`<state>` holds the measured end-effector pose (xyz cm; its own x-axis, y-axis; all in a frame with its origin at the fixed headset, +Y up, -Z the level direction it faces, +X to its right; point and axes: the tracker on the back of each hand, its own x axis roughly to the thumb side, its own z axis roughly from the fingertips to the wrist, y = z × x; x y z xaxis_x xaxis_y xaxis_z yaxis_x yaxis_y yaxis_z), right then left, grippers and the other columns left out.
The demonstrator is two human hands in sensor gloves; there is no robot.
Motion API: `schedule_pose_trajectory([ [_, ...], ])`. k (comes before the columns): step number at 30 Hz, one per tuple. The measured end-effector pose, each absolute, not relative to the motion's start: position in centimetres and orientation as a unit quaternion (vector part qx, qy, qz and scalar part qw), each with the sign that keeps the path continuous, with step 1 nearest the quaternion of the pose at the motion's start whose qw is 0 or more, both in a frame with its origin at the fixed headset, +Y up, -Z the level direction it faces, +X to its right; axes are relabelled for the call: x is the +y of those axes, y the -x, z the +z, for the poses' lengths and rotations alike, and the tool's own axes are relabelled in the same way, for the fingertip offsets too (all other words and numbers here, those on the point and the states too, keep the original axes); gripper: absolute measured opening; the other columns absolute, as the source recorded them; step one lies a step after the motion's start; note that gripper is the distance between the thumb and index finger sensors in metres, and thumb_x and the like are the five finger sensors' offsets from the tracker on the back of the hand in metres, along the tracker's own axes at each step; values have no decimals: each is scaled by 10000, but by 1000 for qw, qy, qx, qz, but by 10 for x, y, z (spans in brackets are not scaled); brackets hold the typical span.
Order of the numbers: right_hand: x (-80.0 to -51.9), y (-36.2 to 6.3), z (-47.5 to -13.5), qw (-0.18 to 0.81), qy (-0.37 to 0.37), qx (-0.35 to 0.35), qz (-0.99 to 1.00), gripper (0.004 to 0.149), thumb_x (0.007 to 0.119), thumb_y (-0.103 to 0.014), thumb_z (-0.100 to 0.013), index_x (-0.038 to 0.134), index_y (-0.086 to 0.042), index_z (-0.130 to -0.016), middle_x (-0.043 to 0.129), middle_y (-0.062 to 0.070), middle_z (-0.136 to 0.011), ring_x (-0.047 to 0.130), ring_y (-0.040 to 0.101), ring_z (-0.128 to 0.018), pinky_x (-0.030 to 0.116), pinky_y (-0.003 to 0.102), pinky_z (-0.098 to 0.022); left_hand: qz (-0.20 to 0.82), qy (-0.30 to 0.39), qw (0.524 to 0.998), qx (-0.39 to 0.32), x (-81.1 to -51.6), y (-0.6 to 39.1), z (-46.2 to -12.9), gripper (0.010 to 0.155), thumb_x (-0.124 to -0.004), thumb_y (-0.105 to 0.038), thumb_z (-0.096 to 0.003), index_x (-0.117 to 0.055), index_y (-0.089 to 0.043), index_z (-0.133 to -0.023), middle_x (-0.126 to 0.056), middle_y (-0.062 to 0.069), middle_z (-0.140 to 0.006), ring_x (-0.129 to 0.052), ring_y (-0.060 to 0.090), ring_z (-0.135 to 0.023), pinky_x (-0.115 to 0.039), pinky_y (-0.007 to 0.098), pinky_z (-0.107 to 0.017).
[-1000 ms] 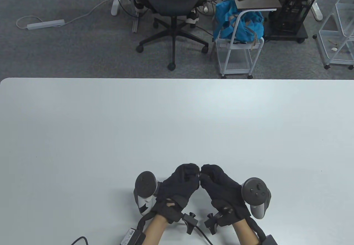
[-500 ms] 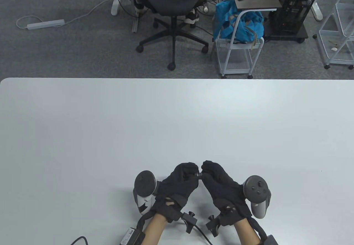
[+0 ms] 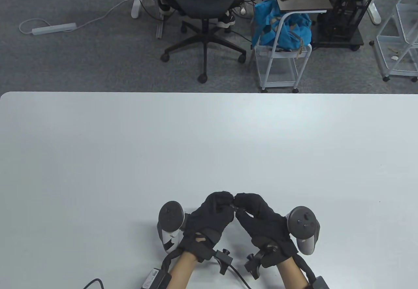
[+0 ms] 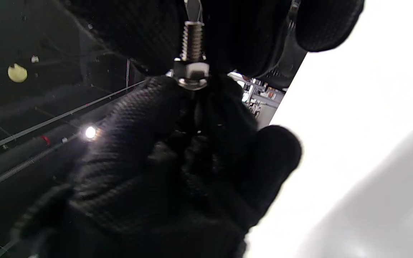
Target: Unscrew nut from screw
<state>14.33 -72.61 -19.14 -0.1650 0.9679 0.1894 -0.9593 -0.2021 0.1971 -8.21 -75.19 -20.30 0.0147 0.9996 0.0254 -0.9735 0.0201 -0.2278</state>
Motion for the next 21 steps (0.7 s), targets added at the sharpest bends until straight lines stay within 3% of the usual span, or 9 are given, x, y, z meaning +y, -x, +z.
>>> schedule_pose_trajectory([
  [5,-736,-146,-191,645,-80,26,759,661,702,-511,-565,614,-100,-1074,687,258,-998,747,504,-818,613,699,-599,689,72,715,-97,-751,81,-203,488,-863,-367,-482,-751,-241,-940,-871,146,-862,-955,240,-558,-790,571,-552],
  [9,-736,-145,-192,597,-71,22,799,598,711,-496,-554,751,-46,-945,927,170,-740,947,412,-569,743,656,-512,682,70,720,-102,-751,80,-203,481,-863,-361,-487,-753,-240,-939,-868,148,-866,-954,244,-560,-788,574,-553],
  [12,-733,-143,-191,599,-73,10,797,544,744,-446,-543,782,-30,-891,960,123,-642,977,352,-477,788,617,-490,681,70,722,-102,-751,80,-203,486,-864,-360,-482,-752,-239,-940,-868,147,-866,-953,245,-559,-788,574,-553],
  [16,-729,-142,-192,592,-112,11,798,531,786,-372,-539,693,-85,-976,895,108,-753,933,348,-593,754,615,-554,681,70,722,-97,-752,81,-203,487,-865,-360,-482,-753,-238,-940,-869,149,-864,-954,245,-557,-788,574,-552],
  [21,-726,-144,-192,605,-127,9,786,493,815,-316,-530,701,-215,-999,767,154,-943,838,400,-783,685,646,-625,691,69,713,-93,-751,82,-203,486,-864,-361,-483,-753,-238,-939,-868,149,-864,-954,243,-556,-788,573,-551],
])
